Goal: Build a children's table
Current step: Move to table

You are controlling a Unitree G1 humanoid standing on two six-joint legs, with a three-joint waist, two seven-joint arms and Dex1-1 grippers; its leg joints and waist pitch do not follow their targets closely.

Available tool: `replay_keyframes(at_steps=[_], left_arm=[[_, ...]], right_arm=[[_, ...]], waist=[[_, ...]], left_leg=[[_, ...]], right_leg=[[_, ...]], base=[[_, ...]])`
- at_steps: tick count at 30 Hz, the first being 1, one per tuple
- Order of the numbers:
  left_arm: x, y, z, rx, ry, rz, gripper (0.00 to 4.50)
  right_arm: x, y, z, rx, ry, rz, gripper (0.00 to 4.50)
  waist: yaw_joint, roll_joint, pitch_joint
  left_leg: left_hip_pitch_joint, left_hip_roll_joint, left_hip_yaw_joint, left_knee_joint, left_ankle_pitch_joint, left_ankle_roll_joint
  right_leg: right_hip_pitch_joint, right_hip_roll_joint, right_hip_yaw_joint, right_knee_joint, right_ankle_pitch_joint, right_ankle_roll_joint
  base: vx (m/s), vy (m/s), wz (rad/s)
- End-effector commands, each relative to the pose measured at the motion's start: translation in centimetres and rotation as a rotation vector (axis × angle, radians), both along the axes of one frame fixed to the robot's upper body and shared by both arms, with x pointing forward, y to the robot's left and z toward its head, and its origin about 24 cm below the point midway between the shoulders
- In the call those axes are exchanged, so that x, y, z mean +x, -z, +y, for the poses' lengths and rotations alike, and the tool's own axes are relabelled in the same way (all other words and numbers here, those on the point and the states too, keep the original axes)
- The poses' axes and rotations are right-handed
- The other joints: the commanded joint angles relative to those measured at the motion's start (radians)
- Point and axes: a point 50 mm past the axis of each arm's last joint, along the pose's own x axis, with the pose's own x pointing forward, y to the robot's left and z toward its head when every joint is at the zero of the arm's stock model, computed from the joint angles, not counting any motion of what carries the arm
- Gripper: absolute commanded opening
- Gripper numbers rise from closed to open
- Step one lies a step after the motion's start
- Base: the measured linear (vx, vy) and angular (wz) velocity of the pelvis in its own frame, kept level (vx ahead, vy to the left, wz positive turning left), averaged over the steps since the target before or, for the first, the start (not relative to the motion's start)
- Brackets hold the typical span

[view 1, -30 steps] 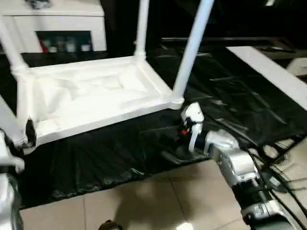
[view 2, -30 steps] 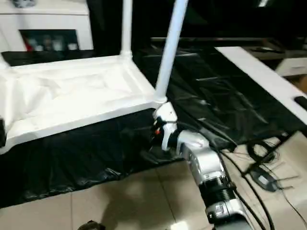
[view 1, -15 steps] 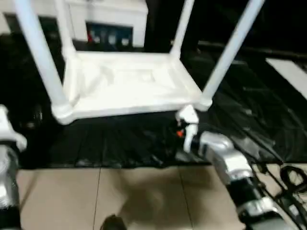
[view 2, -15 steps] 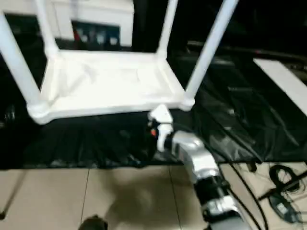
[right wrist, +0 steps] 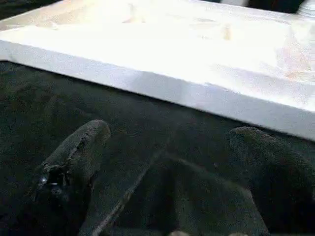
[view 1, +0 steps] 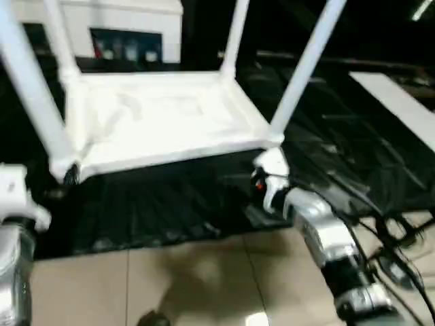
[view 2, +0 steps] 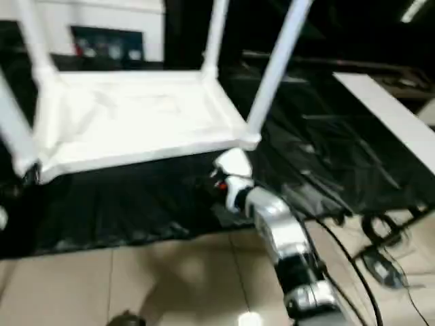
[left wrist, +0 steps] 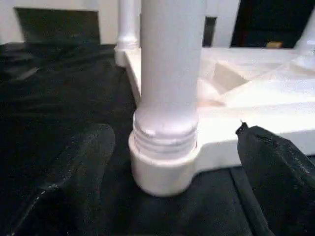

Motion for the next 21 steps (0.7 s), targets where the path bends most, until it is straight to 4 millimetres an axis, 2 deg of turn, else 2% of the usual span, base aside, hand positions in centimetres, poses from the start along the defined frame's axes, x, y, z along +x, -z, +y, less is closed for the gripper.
replay_keyframes(at_steps=[1, 2, 3, 4, 5, 6, 7, 8, 9, 10, 11, 12, 13, 14, 15, 16, 17, 18, 19, 20, 21], left_arm=[[-0.6, -1.3, -1.1, 0.057, -0.024, -0.045, 4.48], [-0.6, -1.7, -1.9, 0.083, -0.015, -0.056, 4.48], [-0.3, -2.4, -3.3, 0.136, 0.009, -0.076, 4.48], [-0.3, -2.4, -3.3, 0.136, 0.009, -0.076, 4.48], [0.2, -2.7, -3.9, 0.164, 0.017, -0.091, 4.48], [0.6, -2.8, -4.2, 0.174, 0.024, -0.099, 4.48], [1.7, -2.9, -4.7, 0.176, 0.036, -0.112, 4.48], [1.7, -2.9, -4.7, 0.176, 0.036, -0.112, 4.48], [2.4, -2.7, -5.0, 0.163, 0.036, -0.113, 4.48], [2.7, -2.6, -5.1, 0.140, 0.037, -0.112, 4.48], [3.1, -2.4, -5.1, 0.107, 0.035, -0.107, 4.48], [3.4, -2.1, -5.2, 0.046, 0.026, -0.094, 4.48], [3.4, -2.0, -5.2, 0.041, 0.023, -0.093, 4.48], [3.7, -2.0, -5.3, 0.025, 0.004, -0.093, 4.48], [3.7, -2.1, -5.4, 0.030, -0.005, -0.095, 4.48], [3.7, -2.1, -5.4, 0.031, -0.006, -0.094, 4.48], [3.5, -1.9, -5.3, 0.044, -0.011, -0.078, 4.48], [3.5, -1.9, -5.3, 0.044, -0.011, -0.078, 4.48], [3.4, -1.9, -5.2, 0.069, -0.012, -0.080, 4.48], [3.4, -1.9, -5.2, 0.087, -0.014, -0.084, 4.48], [3.4, -1.9, -5.2, 0.087, -0.014, -0.084, 4.48]], right_arm=[[-0.1, -0.4, -1.1, -0.002, 0.085, -0.042, 4.44], [-0.2, -0.4, -1.5, 0.003, 0.125, -0.047, 4.44], [-0.2, -0.4, -2.2, 0.010, 0.186, -0.047, 4.44], [-0.2, -0.4, -2.2, 0.010, 0.186, -0.047, 4.44], [0.0, -0.5, -2.6, 0.006, 0.213, -0.050, 4.44], [0.1, -0.6, -2.7, -0.008, 0.226, -0.065, 4.44], [0.6, -1.0, -2.9, -0.027, 0.253, -0.097, 4.44], [0.6, -1.0, -2.9, -0.027, 0.253, -0.097, 4.44], [1.0, -1.3, -2.9, -0.031, 0.260, -0.109, 4.44], [1.1, -1.3, -2.9, -0.038, 0.251, -0.114, 4.44], [1.1, -1.4, -2.7, -0.049, 0.235, -0.121, 4.44], [1.1, -1.5, -2.5, -0.060, 0.223, -0.128, 4.44], [1.1, -1.5, -2.5, -0.061, 0.221, -0.128, 4.44], [1.1, -1.5, -2.4, -0.060, 0.216, -0.130, 4.44], [1.1, -1.5, -2.3, -0.058, 0.214, -0.131, 4.44], [1.1, -1.5, -2.3, -0.057, 0.214, -0.130, 4.44], [1.1, -1.5, -2.2, -0.058, 0.216, -0.129, 4.44], [1.1, -1.5, -2.2, -0.058, 0.216, -0.129, 4.44], [1.1, -1.4, -2.2, -0.058, 0.217, -0.128, 4.44], [1.1, -1.4, -2.1, -0.058, 0.219, -0.129, 4.44], [1.1, -1.4, -2.1, -0.058, 0.219, -0.129, 4.44]], waist=[[-0.002, 0.031, -0.052], [-0.003, 0.034, -0.053], [-0.002, 0.032, -0.048], [-0.005, 0.036, -0.047], [-0.004, 0.028, -0.040], [-0.021, 0.059, -0.052], [-0.044, 0.091, -0.047], [-0.044, 0.091, -0.047], [-0.065, 0.090, -0.046], [-0.063, 0.089, -0.046], [-0.067, 0.087, -0.043], [-0.060, 0.049, -0.047], [-0.045, 0.022, -0.054], [-0.014, 0.021, -0.050], [-0.029, 0.004, -0.031], [-0.013, 0.008, -0.033], [-0.004, 0.010, -0.050], [-0.002, 0.013, -0.059], [-0.003, 0.029, -0.061], [-0.003, 0.032, -0.060], [0.004, 0.029, -0.062]], left_leg=[[0.026, 0.037, -0.010, -0.088, -0.178, -0.040], [0.029, 0.037, -0.010, -0.089, -0.190, -0.041], [0.033, 0.041, -0.012, -0.092, -0.226, -0.047], [0.039, 0.046, -0.018, -0.097, -0.252, -0.063], [-0.010, 0.020, -0.066, -0.118, -0.303, -0.037], [0.019, 0.041, -0.126, -0.131, -0.418, 0.002], [0.032, 0.069, -0.205, -0.156, -0.464, 0.073], [0.032, 0.069, -0.205, -0.156, -0.464, 0.073], [0.032, 0.051, -0.297, -0.178, -0.448, 0.182], [0.025, 0.024, -0.316, -0.182, -0.449, 0.189], [0.003, -0.009, -0.327, -0.192, -0.455, 0.173], [-0.057, -0.117, -0.315, -0.132, -0.403, 0.117], [-0.094, -0.152, -0.260, -0.036, -0.342, 0.103], [-0.073, -0.151, -0.170, 0.125, -0.236, 0.086], [-0.078, -0.073, -0.093, 0.141, -0.092, 0.055], [-0.077, -0.069, -0.078, 0.135, -0.083, 0.069], [-0.102, -0.028, -0.088, 0.139, -0.150, 0.127], [-0.120, -0.018, -0.097, 0.155, -0.185, 0.140], [-0.114, 0.014, -0.124, 0.178, -0.222, 0.104], [-0.112, 0.013, -0.123, 0.174, -0.210, 0.095], [-0.099, 0.001, -0.108, 0.154, -0.148, 0.097]], right_leg=[[0.023, -0.078, 0.041, -0.068, 0.195, -0.138], [0.022, -0.077, 0.041, -0.068, 0.177, -0.137], [0.015, -0.074, 0.042, -0.073, 0.113, -0.123], [0.012, -0.062, 0.036, -0.071, 0.086, -0.120], [0.045, -0.051, -0.017, -0.064, 0.065, -0.115], [0.037, -0.021, -0.051, -0.057, 0.010, -0.130], [0.023, -0.004, -0.067, -0.005, -0.063, -0.209], [0.023, -0.004, -0.067, -0.005, -0.063, -0.209], [0.013, 0.011, -0.060, 0.047, -0.180, -0.262], [0.013, 0.011, -0.048, 0.046, -0.196, -0.277], [0.028, 0.007, -0.041, 0.039, -0.208, -0.295], [0.068, -0.044, 0.001, -0.059, -0.303, -0.393], [0.081, -0.110, 0.018, -0.125, -0.348, -0.413], [0.058, -0.205, -0.004, -0.209, -0.413, -0.399], [0.057, -0.244, -0.071, -0.182, -0.305, -0.089], [0.071, -0.249, -0.074, -0.185, -0.237, -0.018], [0.119, -0.325, -0.045, -0.159, -0.033, 0.066], [0.143, -0.359, -0.022, -0.149, 0.093, 0.081], [0.139, -0.413, -0.026, -0.142, 0.408, 0.033], [0.141, -0.400, -0.044, -0.139, 0.468, 0.003], [0.140, -0.344, -0.088, -0.128, 0.564, -0.050]], base=[[0.000, 0.000, 0.00], [0.000, 0.000, 0.00], [0.000, 0.000, 0.00], [0.000, 0.000, 0.00], [0.000, 0.000, 0.00], [-0.026, -0.028, 0.26], [-0.033, -0.061, 0.49], [-0.033, -0.061, 0.49], [-0.047, -0.095, 0.40], [-0.064, -0.145, 0.34], [-0.064, -0.145, 0.34], [-0.105, -0.178, 0.41], [-0.094, -0.198, 0.53], [-0.094, -0.198, 0.53], [-0.047, -0.192, 0.39], [-0.011, -0.157, 0.27], [-0.011, -0.157, 0.27], [0.022, -0.125, 0.40], [0.024, -0.074, 0.44], [0.024, -0.074, 0.44], [0.025, -0.021, 0.43]])
